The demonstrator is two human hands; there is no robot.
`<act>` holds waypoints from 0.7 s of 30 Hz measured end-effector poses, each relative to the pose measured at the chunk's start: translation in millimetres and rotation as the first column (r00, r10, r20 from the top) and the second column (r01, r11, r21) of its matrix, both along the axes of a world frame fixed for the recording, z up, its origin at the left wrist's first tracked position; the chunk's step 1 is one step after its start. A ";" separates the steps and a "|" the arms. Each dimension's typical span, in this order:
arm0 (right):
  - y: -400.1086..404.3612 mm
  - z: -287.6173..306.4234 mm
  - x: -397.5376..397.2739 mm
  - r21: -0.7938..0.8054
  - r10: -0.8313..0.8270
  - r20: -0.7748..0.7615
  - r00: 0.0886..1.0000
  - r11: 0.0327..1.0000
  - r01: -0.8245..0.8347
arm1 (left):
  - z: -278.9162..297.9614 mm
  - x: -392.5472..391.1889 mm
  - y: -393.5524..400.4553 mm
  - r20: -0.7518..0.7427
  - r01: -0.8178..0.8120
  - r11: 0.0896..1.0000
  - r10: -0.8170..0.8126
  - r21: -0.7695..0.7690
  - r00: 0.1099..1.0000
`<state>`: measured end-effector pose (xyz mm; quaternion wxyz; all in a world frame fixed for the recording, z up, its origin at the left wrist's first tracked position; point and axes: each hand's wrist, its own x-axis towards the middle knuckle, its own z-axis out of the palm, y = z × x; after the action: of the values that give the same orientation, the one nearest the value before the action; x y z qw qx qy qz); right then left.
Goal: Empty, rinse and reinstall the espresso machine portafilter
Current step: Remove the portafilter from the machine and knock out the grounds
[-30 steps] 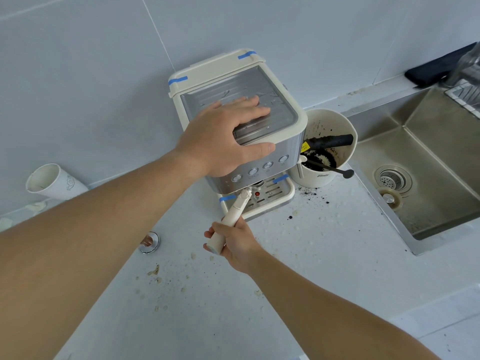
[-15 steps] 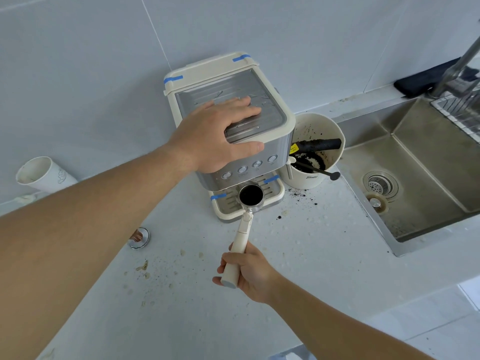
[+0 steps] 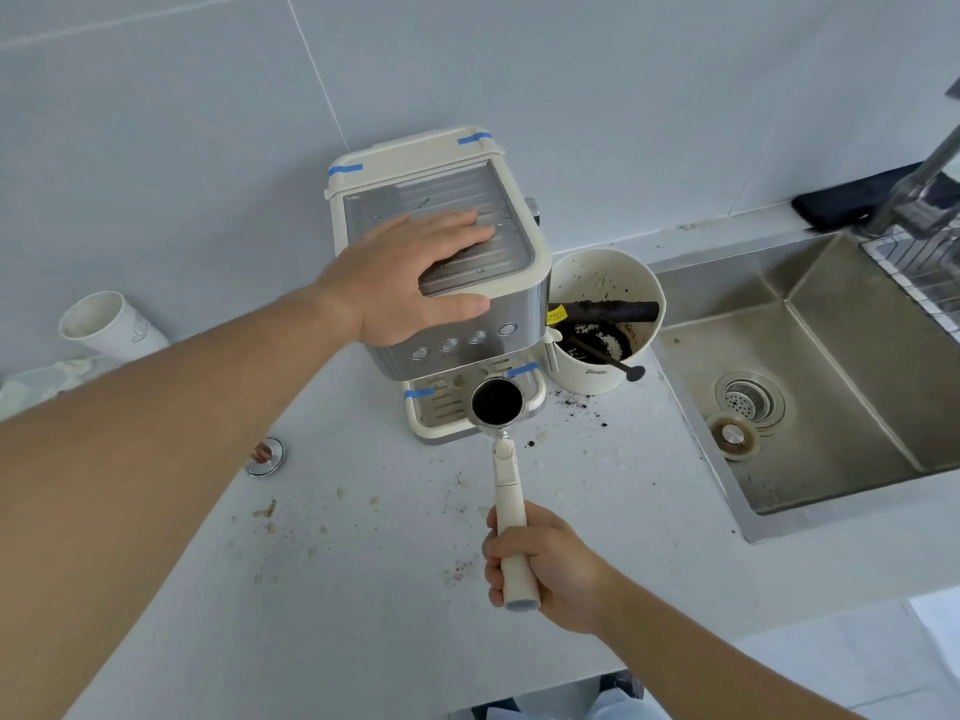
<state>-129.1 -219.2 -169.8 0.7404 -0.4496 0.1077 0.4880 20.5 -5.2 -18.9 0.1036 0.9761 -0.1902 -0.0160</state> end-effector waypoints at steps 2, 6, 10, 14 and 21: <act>-12.3 5.3 -0.8 -0.005 0.024 0.014 1.000 1.000 -0.024 | 1.0 -0.9 -0.5 -0.002 -0.004 1.000 0.004 0.016 1.000; -41.2 12.5 2.1 -0.046 0.086 0.052 0.995 0.995 -0.084 | 3.6 -0.3 -1.8 -0.025 0.016 0.996 -0.014 0.085 1.000; -70.6 18.4 7.1 -0.041 0.116 0.058 0.992 0.993 -0.114 | 4.8 1.3 -4.4 -0.073 0.005 0.992 0.004 0.123 0.997; -97.7 25.4 12.9 -0.012 0.112 0.053 0.992 0.994 -0.111 | 2.6 -1.0 -8.1 -0.092 -0.057 0.987 0.071 0.148 0.993; -138.0 47.0 37.0 0.010 0.073 0.066 0.995 0.997 -0.074 | -0.1 -4.8 -17.0 -0.068 -0.143 0.974 0.157 0.173 0.985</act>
<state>-92.1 -357.2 -122.8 0.7278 -0.4645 0.0635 0.5005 15.7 -22.2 -18.9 0.0299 0.9915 -0.1094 -0.0637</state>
